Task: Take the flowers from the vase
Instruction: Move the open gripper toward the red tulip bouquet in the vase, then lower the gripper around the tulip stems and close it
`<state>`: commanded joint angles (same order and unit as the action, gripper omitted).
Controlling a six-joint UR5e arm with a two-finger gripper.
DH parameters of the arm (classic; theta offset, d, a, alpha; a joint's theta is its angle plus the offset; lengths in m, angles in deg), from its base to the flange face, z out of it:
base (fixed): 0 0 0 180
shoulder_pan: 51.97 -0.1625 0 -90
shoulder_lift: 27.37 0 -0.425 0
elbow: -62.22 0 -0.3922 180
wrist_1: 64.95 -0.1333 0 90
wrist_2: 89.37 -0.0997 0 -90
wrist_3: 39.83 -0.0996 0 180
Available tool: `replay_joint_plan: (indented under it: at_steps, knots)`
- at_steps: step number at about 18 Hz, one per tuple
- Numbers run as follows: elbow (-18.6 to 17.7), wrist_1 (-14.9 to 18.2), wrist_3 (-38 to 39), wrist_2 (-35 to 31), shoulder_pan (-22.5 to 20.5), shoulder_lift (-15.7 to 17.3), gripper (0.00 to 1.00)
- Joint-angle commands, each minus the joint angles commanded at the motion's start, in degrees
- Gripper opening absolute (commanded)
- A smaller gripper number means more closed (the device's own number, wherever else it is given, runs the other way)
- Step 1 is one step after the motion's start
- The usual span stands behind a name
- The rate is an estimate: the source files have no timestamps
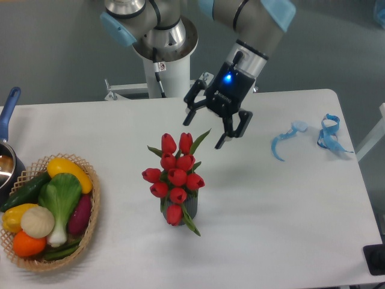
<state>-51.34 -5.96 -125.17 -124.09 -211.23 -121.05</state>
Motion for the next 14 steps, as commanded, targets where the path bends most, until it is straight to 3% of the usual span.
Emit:
replay_joint_plan:
  at_steps: [6,10,14]
  knots:
    - [1.76,-9.67,5.52,0.0,3.78,-6.07,1.0]
    - [4.65,-10.56,8.52,0.0,4.31,-8.0,1.0]
    - [4.84,-11.79,8.44,-0.09,5.19,-9.33,1.0]
